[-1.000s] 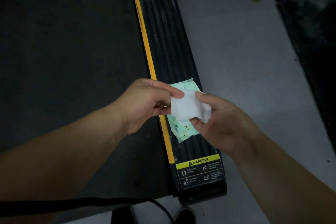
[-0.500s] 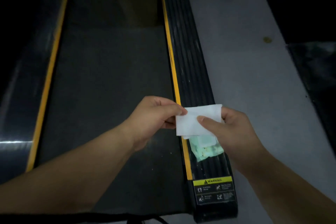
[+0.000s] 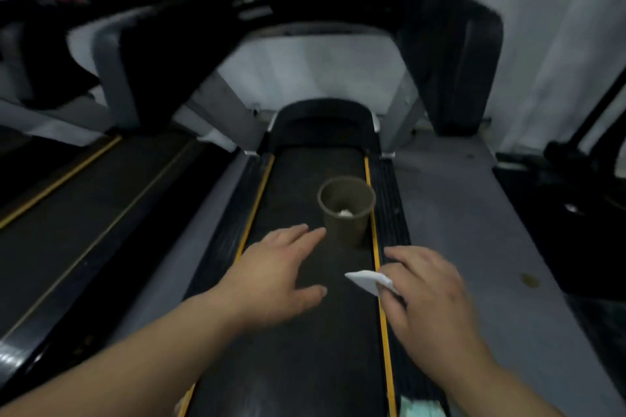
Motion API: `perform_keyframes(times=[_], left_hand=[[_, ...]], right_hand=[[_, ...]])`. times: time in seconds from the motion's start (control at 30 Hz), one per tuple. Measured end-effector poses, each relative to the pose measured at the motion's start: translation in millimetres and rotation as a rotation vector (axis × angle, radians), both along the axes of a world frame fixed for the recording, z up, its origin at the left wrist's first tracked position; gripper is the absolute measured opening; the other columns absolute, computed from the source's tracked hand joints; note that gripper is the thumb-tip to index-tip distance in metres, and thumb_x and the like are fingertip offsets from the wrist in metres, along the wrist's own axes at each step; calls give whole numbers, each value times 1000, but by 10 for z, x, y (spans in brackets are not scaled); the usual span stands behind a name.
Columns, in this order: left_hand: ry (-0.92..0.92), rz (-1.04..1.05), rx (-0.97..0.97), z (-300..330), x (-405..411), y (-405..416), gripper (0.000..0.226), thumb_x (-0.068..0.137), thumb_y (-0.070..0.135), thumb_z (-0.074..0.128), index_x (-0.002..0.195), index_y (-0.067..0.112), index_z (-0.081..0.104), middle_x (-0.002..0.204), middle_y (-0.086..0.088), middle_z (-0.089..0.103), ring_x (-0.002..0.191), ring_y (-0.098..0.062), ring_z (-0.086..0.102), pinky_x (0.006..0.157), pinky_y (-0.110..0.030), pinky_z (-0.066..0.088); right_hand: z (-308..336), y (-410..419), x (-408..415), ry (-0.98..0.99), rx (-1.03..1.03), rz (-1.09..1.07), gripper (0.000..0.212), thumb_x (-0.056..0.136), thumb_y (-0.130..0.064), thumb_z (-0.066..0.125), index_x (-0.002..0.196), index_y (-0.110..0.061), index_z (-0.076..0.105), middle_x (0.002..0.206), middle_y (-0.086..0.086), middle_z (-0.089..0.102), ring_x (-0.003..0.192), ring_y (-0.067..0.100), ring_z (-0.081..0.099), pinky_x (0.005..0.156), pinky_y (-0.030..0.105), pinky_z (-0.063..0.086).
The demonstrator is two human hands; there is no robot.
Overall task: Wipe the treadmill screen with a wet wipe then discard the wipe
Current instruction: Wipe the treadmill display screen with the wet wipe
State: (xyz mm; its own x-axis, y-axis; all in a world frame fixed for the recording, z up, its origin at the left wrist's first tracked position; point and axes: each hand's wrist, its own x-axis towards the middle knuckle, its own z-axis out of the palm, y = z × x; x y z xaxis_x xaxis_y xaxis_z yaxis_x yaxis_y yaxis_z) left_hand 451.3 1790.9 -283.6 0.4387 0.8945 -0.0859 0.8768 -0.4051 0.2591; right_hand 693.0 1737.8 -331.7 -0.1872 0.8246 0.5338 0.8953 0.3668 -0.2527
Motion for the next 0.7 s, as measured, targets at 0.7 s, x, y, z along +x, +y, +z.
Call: perform_keyframes(times=[0.7], left_hand=[[49, -25, 496, 2993, -1747, 395, 125, 71, 94, 47, 161, 31, -10, 170, 4, -14, 154, -11, -22, 126, -41, -4]], right_hand=[[3303, 736, -1524, -185, 551, 23, 6, 83, -13, 74, 88, -14, 70, 107, 3, 71, 107, 27, 65, 95, 42, 48]])
